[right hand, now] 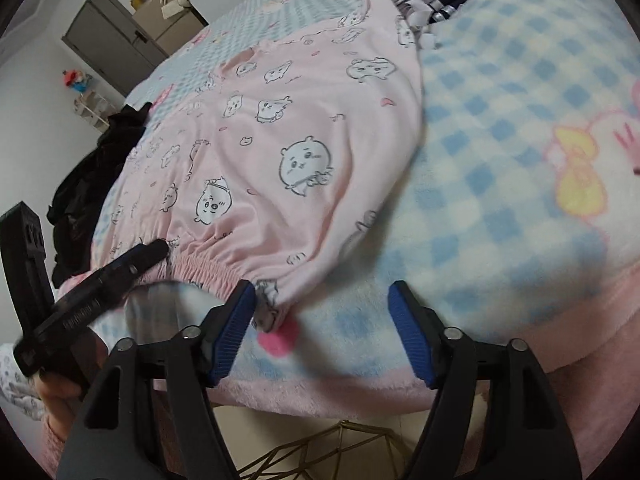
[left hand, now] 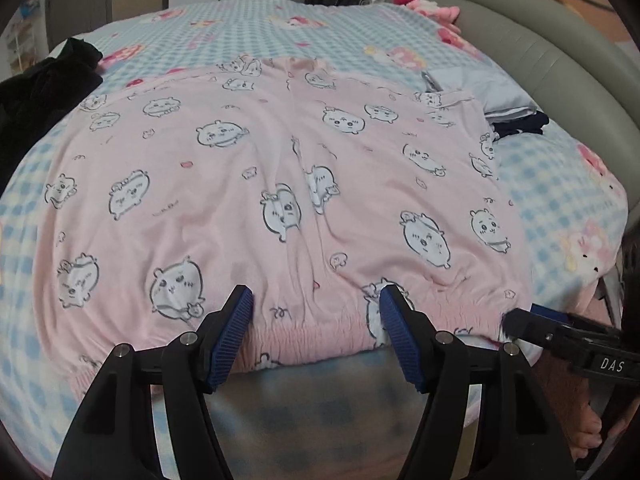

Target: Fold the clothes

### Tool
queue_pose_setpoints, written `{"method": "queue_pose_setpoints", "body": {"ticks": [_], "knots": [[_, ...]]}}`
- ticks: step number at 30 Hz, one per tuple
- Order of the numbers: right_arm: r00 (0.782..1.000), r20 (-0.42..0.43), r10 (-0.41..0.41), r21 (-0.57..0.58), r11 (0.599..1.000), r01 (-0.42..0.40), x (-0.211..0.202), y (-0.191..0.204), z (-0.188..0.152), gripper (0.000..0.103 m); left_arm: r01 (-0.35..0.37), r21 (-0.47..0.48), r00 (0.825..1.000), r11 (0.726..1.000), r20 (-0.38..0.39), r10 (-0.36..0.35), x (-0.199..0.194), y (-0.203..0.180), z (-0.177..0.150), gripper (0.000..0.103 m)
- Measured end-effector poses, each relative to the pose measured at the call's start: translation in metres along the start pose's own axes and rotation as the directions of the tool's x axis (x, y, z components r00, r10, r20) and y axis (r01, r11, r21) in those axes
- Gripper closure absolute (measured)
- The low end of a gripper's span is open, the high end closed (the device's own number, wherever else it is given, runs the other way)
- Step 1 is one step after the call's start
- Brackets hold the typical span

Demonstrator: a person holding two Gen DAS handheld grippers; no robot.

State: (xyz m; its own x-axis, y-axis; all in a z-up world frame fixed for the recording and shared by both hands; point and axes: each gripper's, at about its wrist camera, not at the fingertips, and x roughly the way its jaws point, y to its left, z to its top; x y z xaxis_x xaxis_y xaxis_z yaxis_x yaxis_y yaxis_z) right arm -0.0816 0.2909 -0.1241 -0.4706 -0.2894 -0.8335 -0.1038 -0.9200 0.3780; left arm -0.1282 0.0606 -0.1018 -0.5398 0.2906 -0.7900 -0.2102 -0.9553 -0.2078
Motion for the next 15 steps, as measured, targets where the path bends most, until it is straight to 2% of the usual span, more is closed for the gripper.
{"method": "queue_pose_setpoints", "body": {"ticks": [3,4,5,6,7,9,11,14,15], "knots": [[0.997,-0.035,-0.062,-0.027,0.998,0.061,0.014,0.004,0.006,0.023,-0.006,0.012,1.0,1.0,0.031,0.005,-0.002,0.0,-0.004,0.041],[0.997,-0.042,-0.071,-0.025,0.997,0.07,0.017,0.005,0.008,0.022,-0.018,0.024,0.999,1.0,0.051,0.017,-0.006,0.001,-0.004,0.05],[0.996,-0.042,-0.074,-0.024,0.997,0.073,0.016,0.007,0.01,0.025,-0.03,0.036,0.997,0.999,0.071,0.028,-0.009,0.002,-0.004,0.055],[0.996,-0.038,-0.078,-0.03,0.997,0.077,0.015,0.01,0.012,0.039,-0.038,0.038,0.996,0.999,0.088,0.035,-0.012,0.004,-0.003,0.057],[0.996,-0.033,-0.082,-0.036,0.996,0.081,0.013,0.013,0.015,0.047,-0.045,0.035,0.994,0.998,0.104,0.041,-0.015,0.008,-0.002,0.061],[0.995,-0.025,-0.097,-0.051,0.994,0.096,0.01,0.019,0.021,0.071,-0.041,0.003,0.994,0.999,0.098,0.04,-0.015,0.018,-0.001,0.061],[0.993,-0.022,-0.114,-0.05,0.992,0.113,0.009,0.023,0.028,0.079,-0.024,-0.037,0.997,0.999,0.074,0.027,-0.011,0.031,-0.002,0.061],[0.996,-0.013,-0.084,-0.012,0.996,0.084,0.006,0.024,0.039,0.09,0.008,-0.078,0.999,0.997,0.043,-0.004,-0.006,0.045,-0.004,0.061],[0.997,-0.005,-0.073,-0.003,0.997,0.073,0.003,0.027,0.041,0.09,0.022,-0.089,0.999,0.996,0.033,-0.019,-0.005,0.049,-0.005,0.061]]}}
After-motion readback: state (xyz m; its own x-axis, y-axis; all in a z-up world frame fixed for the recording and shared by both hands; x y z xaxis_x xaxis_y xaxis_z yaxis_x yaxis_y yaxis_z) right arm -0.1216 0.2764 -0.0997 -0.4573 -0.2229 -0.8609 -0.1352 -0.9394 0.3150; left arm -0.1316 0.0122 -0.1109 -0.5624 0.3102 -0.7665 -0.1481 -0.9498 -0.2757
